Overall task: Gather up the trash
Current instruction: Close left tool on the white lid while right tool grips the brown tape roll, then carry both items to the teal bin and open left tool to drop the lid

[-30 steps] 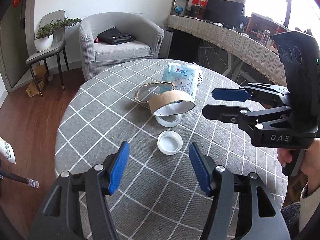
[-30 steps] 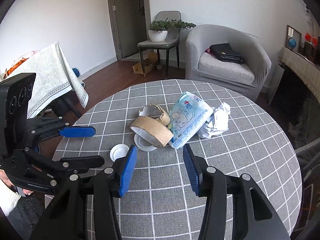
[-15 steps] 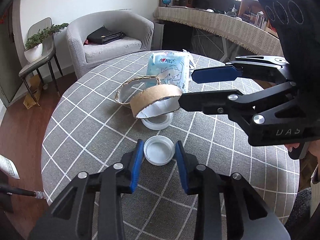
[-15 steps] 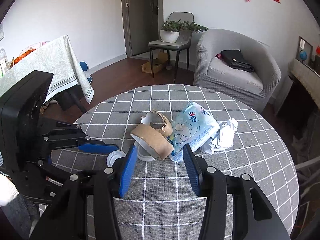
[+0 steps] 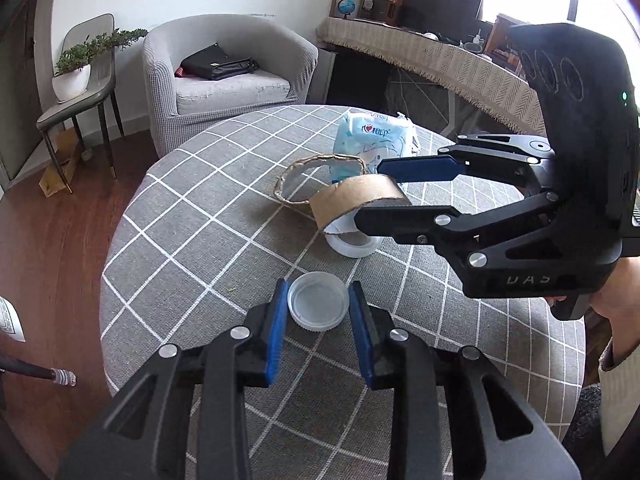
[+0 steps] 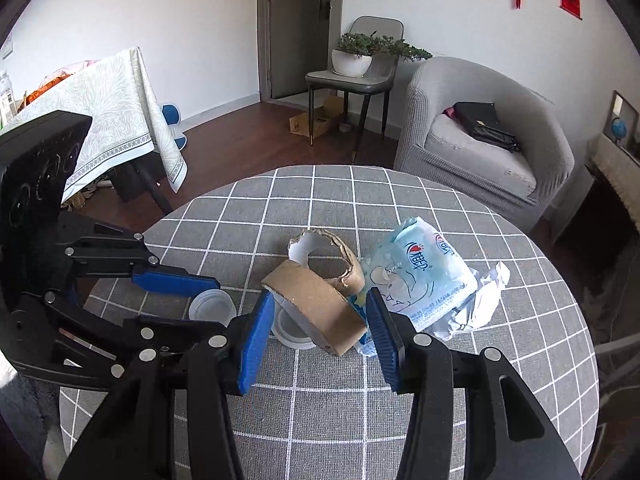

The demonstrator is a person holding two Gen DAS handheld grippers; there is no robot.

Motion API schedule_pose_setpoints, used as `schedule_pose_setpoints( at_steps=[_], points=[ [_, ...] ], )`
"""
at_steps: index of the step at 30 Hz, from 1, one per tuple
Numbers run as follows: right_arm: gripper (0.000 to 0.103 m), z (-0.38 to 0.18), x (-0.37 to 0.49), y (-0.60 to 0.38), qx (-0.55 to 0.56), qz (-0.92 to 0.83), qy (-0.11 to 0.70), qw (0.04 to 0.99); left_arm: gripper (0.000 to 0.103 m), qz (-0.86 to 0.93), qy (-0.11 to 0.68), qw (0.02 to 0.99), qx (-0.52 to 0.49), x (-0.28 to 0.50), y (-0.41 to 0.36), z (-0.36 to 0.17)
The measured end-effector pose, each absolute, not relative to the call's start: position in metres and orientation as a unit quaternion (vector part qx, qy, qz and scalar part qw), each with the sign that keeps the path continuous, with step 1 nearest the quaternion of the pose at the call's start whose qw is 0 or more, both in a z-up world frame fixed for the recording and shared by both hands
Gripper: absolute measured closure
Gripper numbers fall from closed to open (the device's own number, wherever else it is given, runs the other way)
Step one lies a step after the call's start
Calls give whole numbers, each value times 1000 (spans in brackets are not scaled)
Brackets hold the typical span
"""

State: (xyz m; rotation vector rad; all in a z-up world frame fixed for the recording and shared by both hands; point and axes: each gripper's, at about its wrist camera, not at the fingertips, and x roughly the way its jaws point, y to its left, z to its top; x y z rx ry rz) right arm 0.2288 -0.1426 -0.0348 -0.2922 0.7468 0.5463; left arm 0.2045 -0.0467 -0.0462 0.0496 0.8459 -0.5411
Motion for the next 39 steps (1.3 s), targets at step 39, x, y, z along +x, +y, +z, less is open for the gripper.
schedule_pose_setpoints(
  at_steps=[39],
  points=[
    [82,-27,167,-74,-133,265,362,884,70,-183,386,904,-7,108,52,-21]
  ],
)
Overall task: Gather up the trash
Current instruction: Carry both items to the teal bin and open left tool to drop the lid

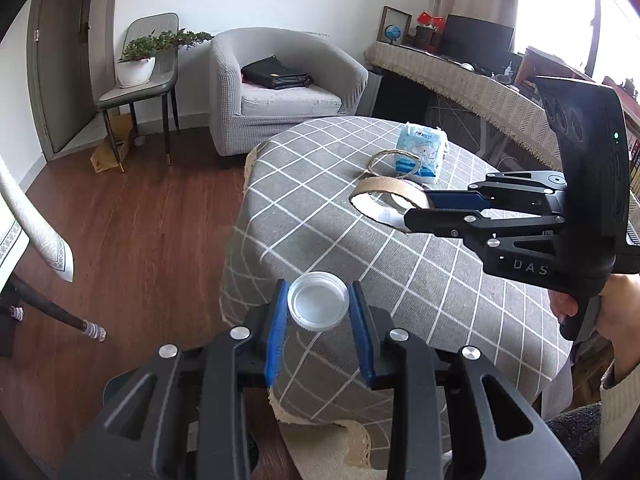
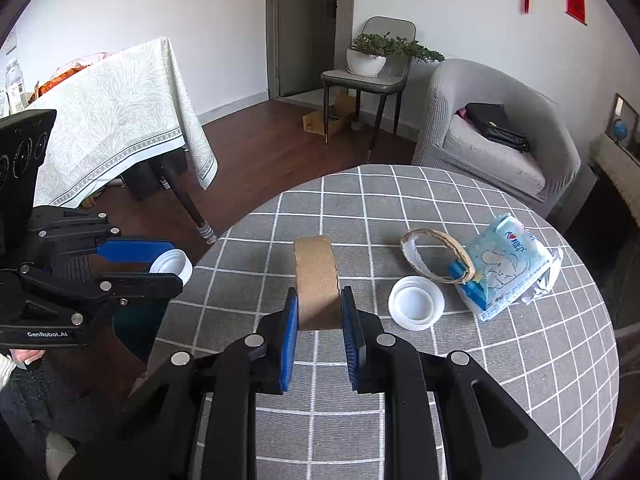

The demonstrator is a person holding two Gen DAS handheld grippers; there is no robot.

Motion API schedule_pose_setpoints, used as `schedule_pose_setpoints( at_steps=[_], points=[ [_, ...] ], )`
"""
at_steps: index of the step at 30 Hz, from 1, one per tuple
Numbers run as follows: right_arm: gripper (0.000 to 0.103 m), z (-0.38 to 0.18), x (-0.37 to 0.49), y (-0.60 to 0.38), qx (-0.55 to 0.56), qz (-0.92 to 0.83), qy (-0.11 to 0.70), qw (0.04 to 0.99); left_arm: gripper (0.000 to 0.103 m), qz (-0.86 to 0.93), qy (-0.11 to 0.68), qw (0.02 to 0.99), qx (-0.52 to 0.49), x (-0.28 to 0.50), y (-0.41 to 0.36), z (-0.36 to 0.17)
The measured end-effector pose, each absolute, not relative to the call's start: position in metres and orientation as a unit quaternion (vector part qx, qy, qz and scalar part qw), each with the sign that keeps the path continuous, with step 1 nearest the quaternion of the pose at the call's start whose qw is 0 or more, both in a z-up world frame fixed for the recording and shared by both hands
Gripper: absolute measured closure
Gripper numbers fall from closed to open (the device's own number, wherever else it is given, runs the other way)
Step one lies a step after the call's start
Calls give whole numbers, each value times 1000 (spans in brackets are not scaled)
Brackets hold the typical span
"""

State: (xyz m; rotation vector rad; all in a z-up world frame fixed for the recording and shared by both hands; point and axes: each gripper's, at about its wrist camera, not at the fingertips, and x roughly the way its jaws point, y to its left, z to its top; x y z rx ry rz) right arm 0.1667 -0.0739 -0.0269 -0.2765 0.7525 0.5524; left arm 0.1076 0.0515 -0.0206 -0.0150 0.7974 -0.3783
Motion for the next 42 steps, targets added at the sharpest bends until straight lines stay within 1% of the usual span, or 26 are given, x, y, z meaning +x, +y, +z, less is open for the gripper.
schedule_pose_setpoints(
  at_steps=[9,20,29,35,42],
  points=[
    [82,-26,140,-32,-115,298,356,878,70,-148,402,903,-20,77,101,-35],
    [82,-38,109,23,-120,333,368,860,70,-100,429,897,-45,58,158,-61],
    [82,-42,108,48,-104,356,380,847,70,-76,455,886,-49,48,186,-86],
    [82,-48,111,72,-106,365,390,839,70,-54,487,871,-37,45,205,-109],
    [82,-58,117,104,-114,375,400,828,70,-40,511,858,-46,43,232,-126]
  ],
)
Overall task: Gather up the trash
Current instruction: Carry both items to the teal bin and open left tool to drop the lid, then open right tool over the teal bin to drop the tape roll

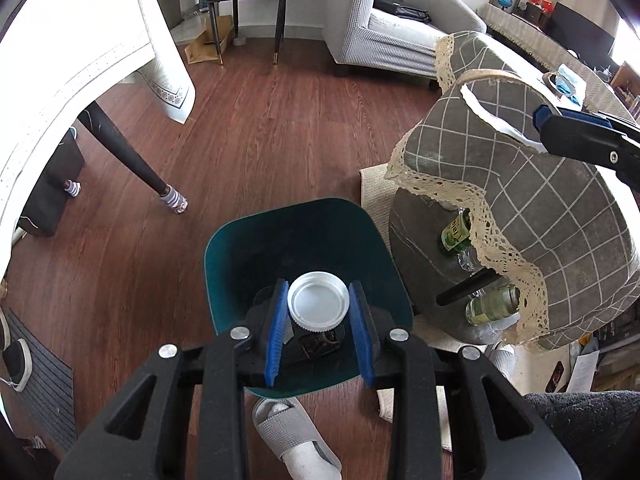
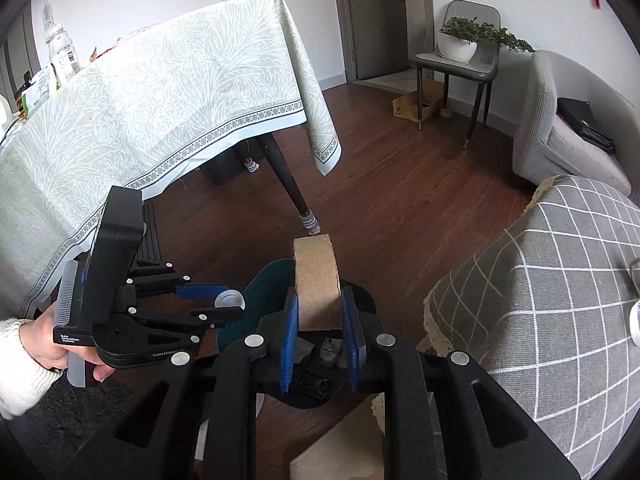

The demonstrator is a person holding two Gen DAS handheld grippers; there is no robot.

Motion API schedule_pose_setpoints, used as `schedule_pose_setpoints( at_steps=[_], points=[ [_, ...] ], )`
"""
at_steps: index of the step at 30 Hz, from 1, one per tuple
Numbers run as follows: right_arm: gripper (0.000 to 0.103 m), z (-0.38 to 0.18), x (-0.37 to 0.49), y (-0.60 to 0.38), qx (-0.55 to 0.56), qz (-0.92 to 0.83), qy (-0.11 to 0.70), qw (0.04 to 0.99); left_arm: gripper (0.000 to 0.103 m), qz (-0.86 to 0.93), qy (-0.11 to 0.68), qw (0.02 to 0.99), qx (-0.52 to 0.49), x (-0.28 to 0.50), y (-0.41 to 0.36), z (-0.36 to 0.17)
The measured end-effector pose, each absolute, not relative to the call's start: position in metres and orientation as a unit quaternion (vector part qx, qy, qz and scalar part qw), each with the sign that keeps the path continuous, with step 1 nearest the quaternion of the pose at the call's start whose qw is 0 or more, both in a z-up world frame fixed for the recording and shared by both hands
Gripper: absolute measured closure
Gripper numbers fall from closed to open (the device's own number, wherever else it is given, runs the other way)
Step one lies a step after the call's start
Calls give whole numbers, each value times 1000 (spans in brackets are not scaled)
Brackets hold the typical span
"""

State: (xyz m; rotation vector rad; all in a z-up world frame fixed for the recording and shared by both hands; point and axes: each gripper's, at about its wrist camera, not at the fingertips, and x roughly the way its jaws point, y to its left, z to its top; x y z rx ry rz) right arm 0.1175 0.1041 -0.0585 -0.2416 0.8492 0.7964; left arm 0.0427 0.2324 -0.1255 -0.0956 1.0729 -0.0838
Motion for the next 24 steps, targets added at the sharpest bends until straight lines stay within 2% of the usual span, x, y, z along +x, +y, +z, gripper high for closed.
schedule_pose_setpoints(
  at_steps=[3,6,14,24],
  points=[
    [82,-63,117,117,-118,381,404,824,69,-41,520,852,-46,41,240,-130],
    [82,-69,125,131,-119,385,410,818,56,-41,524,849,-50,39,248,-132],
    [82,-86,132,155,-127,390,425,807,55,-27,510,857,-67,32,274,-126],
    [82,-123,138,179,-144,372,467,789,47,-28,462,882,-87,23,291,-101]
  ],
)
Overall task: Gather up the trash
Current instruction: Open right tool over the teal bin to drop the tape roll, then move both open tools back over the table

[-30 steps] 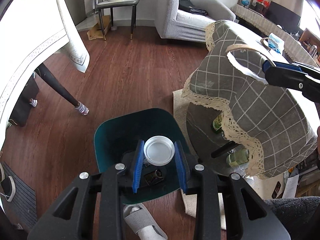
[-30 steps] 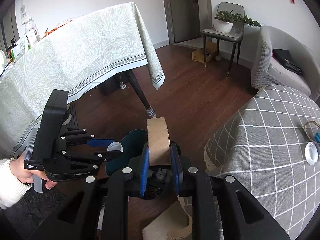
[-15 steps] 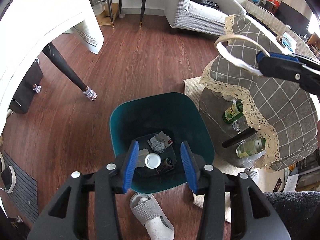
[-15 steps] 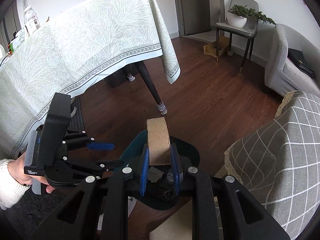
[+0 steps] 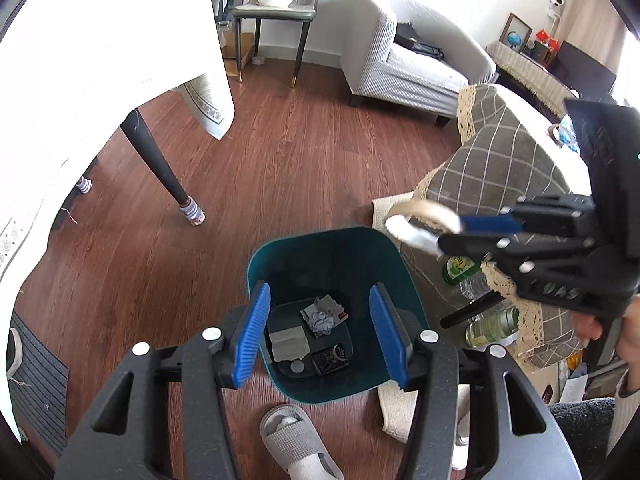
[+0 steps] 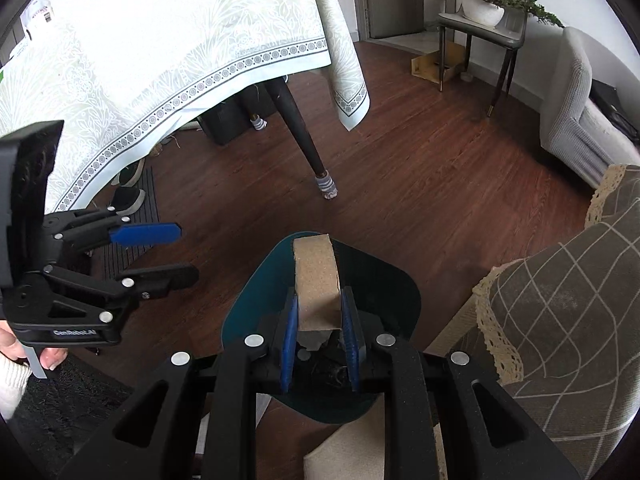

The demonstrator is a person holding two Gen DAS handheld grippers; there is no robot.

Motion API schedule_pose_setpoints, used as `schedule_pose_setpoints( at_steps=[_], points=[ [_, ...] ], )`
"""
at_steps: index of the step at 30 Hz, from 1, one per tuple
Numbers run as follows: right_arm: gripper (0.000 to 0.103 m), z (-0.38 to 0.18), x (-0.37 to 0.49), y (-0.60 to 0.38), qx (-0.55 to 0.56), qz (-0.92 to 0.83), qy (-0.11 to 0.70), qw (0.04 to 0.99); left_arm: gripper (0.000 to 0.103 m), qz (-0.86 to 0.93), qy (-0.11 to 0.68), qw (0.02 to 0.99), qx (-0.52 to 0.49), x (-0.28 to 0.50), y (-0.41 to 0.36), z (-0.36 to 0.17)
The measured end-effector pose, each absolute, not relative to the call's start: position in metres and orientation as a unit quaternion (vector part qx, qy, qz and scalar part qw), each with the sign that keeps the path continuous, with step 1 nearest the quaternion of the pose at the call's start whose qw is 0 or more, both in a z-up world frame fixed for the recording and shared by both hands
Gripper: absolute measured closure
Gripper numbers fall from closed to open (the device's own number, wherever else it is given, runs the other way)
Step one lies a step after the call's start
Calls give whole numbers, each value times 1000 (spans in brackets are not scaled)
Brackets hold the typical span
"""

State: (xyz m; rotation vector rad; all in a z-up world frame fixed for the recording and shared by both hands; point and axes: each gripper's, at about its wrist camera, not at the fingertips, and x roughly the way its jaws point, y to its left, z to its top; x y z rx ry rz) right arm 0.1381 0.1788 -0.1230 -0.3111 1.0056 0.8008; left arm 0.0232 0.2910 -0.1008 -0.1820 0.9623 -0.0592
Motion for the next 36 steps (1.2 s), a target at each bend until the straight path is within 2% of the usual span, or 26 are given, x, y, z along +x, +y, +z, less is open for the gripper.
schedule_pose_setpoints(
  at_steps=[8,19,21,23,36],
  points=[
    [82,-155,139,186,-165,356,506,768,48,-28,431,896,-105,20,296,-77],
    [82,-176,126,181,-186,349,525,754,65,-30,406,908,-102,24,282,-53],
    [71,-176,125,177,-191,347,525,753,66,-34,400,910,-103,24,278,-48],
    [66,-174,123,172,-191,346,523,755,67,-38,392,913,-104,24,271,-41],
    [66,-122,103,128,-168,367,468,786,67,-45,351,932,-81,30,225,-3]
  ],
)
